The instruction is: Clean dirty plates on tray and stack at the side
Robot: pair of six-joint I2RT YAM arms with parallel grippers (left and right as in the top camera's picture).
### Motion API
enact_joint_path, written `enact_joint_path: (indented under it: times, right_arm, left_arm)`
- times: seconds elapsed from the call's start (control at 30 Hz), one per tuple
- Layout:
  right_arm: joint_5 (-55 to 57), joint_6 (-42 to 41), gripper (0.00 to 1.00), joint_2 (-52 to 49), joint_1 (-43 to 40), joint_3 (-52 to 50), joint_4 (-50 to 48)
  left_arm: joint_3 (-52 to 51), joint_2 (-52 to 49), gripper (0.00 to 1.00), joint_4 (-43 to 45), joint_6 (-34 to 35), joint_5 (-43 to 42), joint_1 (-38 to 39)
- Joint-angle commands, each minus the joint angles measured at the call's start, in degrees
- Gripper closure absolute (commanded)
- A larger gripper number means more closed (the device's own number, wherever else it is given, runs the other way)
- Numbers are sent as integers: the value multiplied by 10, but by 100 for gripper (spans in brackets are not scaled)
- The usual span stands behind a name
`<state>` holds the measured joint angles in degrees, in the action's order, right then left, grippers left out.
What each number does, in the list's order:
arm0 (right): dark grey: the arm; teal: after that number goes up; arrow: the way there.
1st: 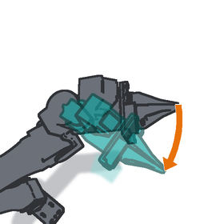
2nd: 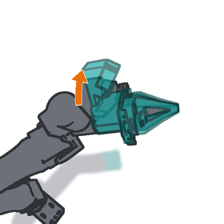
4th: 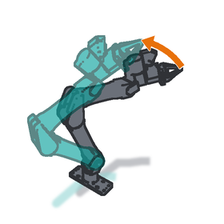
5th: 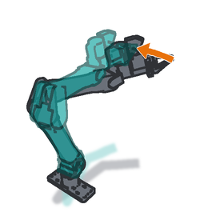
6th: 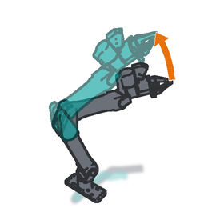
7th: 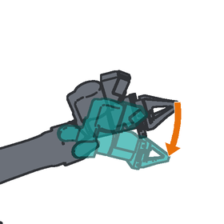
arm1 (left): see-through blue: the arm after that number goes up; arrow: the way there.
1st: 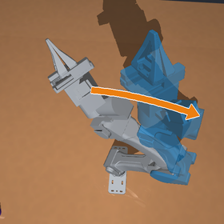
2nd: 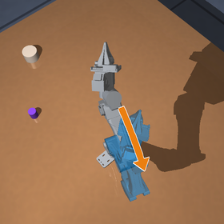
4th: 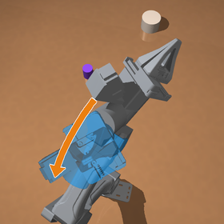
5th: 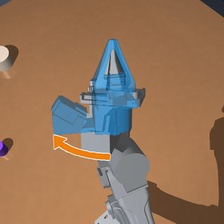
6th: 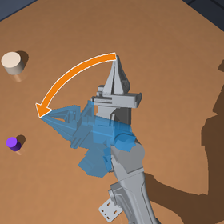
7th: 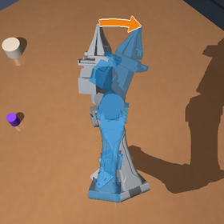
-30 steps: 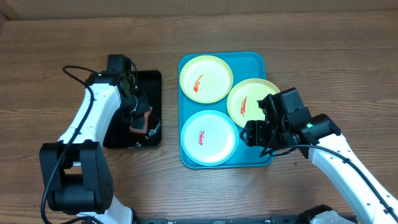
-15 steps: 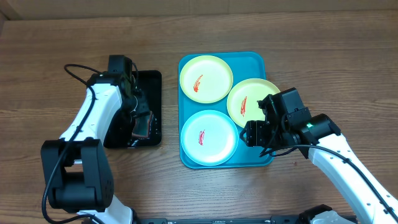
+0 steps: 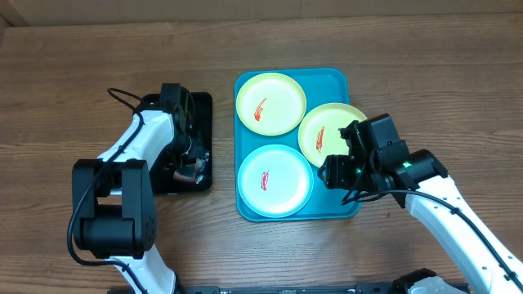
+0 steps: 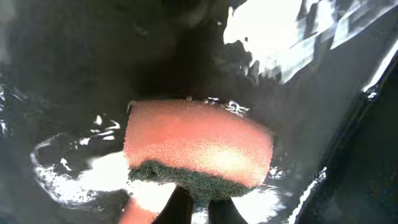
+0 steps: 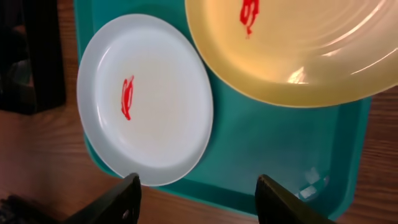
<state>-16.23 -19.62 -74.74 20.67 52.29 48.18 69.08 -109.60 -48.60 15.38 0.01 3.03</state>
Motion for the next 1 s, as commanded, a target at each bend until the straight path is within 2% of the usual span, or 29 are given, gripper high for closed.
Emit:
enact_joint_path:
  times: [0.0, 0.17, 0.33, 0.43, 0.7, 0.97]
  right_arm:
    - [45, -19, 43, 7, -5, 14, -3]
    - [37, -46, 55, -8, -48, 14, 5]
    - [-39, 23, 56, -51, -82, 14, 15]
    - [-46, 34, 60, -87, -78, 14, 17]
    - [-53, 47, 61, -167, -32, 14, -20]
    - [-74, 68, 60, -210, -23, 13, -59]
  left_arm:
    - [14, -23, 96, -32, 14, -18, 4]
    - [66, 10, 96, -94, 14, -19, 4]
    - [116, 44, 96, -142, 13, -5, 4]
    - [137, 64, 96, -162, 8, 5, 4]
    - [147, 108, 96, -193, -4, -4, 4]
    - [147, 143, 96, -203, -19, -35, 12]
